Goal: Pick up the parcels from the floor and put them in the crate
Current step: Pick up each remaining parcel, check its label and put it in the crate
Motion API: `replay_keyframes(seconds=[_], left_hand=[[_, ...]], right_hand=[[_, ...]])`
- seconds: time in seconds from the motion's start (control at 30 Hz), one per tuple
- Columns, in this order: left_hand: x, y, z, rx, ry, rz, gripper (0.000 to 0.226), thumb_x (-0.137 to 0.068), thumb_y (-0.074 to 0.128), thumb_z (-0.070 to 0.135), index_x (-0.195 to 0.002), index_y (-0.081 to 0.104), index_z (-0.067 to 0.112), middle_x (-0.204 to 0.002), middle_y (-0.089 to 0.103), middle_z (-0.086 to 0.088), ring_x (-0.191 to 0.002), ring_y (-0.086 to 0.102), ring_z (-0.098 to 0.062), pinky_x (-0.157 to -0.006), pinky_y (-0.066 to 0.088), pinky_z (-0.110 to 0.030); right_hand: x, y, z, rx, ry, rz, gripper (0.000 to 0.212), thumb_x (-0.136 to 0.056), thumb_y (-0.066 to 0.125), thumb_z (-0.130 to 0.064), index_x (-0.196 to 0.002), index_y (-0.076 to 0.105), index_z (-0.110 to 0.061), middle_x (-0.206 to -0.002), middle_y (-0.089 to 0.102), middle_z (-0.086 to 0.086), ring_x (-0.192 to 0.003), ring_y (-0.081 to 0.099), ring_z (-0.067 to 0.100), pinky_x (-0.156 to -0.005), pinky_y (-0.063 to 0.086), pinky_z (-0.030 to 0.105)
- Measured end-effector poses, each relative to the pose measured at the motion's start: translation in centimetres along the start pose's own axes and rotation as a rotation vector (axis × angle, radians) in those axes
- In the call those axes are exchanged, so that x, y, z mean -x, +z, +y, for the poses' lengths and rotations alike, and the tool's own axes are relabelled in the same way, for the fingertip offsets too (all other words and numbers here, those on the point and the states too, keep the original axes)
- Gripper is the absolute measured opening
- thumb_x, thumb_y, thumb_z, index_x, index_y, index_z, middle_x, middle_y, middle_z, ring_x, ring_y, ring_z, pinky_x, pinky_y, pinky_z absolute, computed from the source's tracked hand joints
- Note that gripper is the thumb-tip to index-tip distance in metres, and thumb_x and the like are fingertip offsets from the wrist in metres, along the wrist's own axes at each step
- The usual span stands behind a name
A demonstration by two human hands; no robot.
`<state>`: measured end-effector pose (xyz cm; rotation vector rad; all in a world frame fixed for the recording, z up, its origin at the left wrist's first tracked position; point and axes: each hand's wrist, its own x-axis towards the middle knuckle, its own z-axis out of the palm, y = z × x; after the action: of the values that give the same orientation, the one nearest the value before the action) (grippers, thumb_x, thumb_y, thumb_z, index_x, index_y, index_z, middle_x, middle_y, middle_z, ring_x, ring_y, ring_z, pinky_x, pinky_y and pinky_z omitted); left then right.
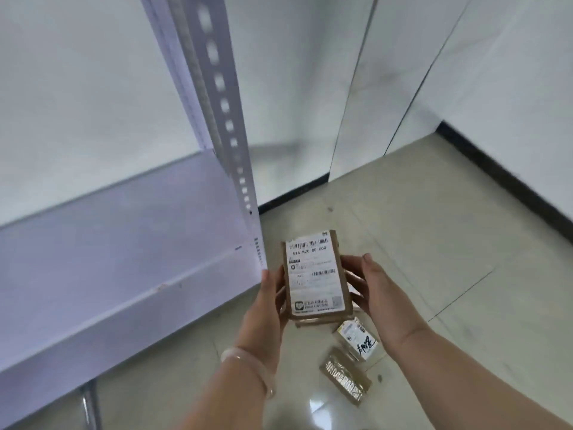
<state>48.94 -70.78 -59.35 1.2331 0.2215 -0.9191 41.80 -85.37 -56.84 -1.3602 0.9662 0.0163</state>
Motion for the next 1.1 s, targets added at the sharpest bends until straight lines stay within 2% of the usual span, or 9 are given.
replay_keyframes(seconds=[0.1,0.2,0.37,0.43,0.5,0.63,0.77,0.93,1.1], left_hand=[[6.6,3.3,7.4,-0.05,0.1,-0.056,0.045,-0.097,0.028,0.05,-0.11,0.063,0.027,-0.102,0.075,0.008,-0.096,0.07,-0.008,-0.091,0.049,-0.034],[13.8,5.7,13.8,-0.119,0.22,-0.073,0.041,-0.1,0.026,0.046,-0.106,0.063,0.03,-0.091,0.074,0.017,-0.094,0.067,-0.001,-0.081,0.05,-0.025],[26.0,6.2,20.8,-0.117,0.373,-0.069,0.04,-0.101,0.024,0.045,-0.097,0.062,0.033,-0.097,0.07,0.017,-0.106,0.061,-0.01,-0.099,0.046,-0.036],[30.8,5.2,22.1,-0.088,0.431,-0.042,0.038,-0.1,0.026,0.045,-0.096,0.061,0.031,-0.103,0.067,0.015,-0.114,0.057,-0.015,-0.102,0.043,-0.038],[35.2,3.5,22.4,-0.057,0.468,0.015,0.038,-0.099,0.027,0.048,-0.095,0.061,0.032,-0.106,0.065,0.014,-0.119,0.054,-0.017,-0.106,0.04,-0.04],[42.9,-0.6,21.3,-0.031,0.555,0.142,0.04,-0.098,0.028,0.052,-0.095,0.063,0.034,-0.107,0.067,0.012,-0.118,0.056,-0.016,-0.109,0.039,-0.043],[49.4,-5.6,19.3,0.009,0.571,0.244,0.051,-0.096,0.028,0.057,-0.127,0.056,0.027,-0.115,0.064,0.009,-0.12,0.055,-0.018,-0.11,0.038,-0.046],[57.0,-13.1,18.7,0.039,0.623,0.351,0.043,-0.098,0.027,0.055,-0.105,0.062,0.031,-0.114,0.066,0.009,-0.119,0.056,-0.016,-0.106,0.043,-0.043],[64.0,-23.0,18.7,0.086,0.678,0.488,0.05,-0.095,0.032,0.059,-0.126,0.053,0.027,-0.12,0.063,0.008,-0.109,0.06,-0.012,-0.107,0.042,-0.044]], right_hand=[[7.6,-0.5,-7.4,0.036,-0.135,0.046,0.041,-0.093,0.03,-0.057,-0.116,0.06,-0.041,-0.106,0.069,-0.015,-0.102,0.065,0.007,-0.091,0.05,0.034],[15.4,-0.1,-13.7,0.017,-0.226,0.066,0.025,-0.09,0.034,-0.061,-0.098,0.057,-0.055,-0.105,0.062,-0.026,-0.114,0.059,0.01,-0.104,0.044,0.043],[27.2,1.9,-20.8,0.094,-0.427,-0.036,0.047,-0.1,0.027,-0.047,-0.075,0.06,-0.068,-0.079,0.066,-0.038,-0.087,0.061,-0.009,-0.103,0.042,0.035],[31.9,3.4,-22.5,0.133,-0.487,-0.099,0.052,-0.101,0.025,-0.045,-0.07,0.059,-0.07,-0.072,0.062,-0.045,-0.089,0.06,-0.008,-0.104,0.041,0.037],[35.9,4.9,-22.7,0.179,-0.541,-0.165,0.055,-0.101,0.025,-0.044,-0.068,0.057,-0.074,-0.072,0.06,-0.047,-0.101,0.058,0.001,-0.107,0.04,0.044],[42.8,8.3,-21.5,0.259,-0.619,-0.298,0.051,-0.102,0.025,-0.042,-0.073,0.06,-0.064,-0.077,0.064,-0.036,-0.096,0.057,0.002,-0.104,0.041,0.041],[48.1,12.2,-19.5,0.253,-0.615,-0.409,0.03,-0.102,0.026,-0.042,-0.087,0.052,-0.047,-0.094,0.057,-0.023,-0.099,0.056,0.007,-0.102,0.043,0.04],[54.1,19.3,-17.3,0.3,-0.596,-0.546,0.023,-0.1,0.027,-0.048,-0.101,0.05,-0.044,-0.114,0.057,-0.01,-0.117,0.051,0.016,-0.104,0.044,0.044],[59.7,29.5,-15.5,0.363,-0.616,-0.671,0.022,-0.1,0.029,-0.049,-0.095,0.051,-0.046,-0.109,0.057,-0.015,-0.119,0.051,0.017,-0.105,0.043,0.047]])
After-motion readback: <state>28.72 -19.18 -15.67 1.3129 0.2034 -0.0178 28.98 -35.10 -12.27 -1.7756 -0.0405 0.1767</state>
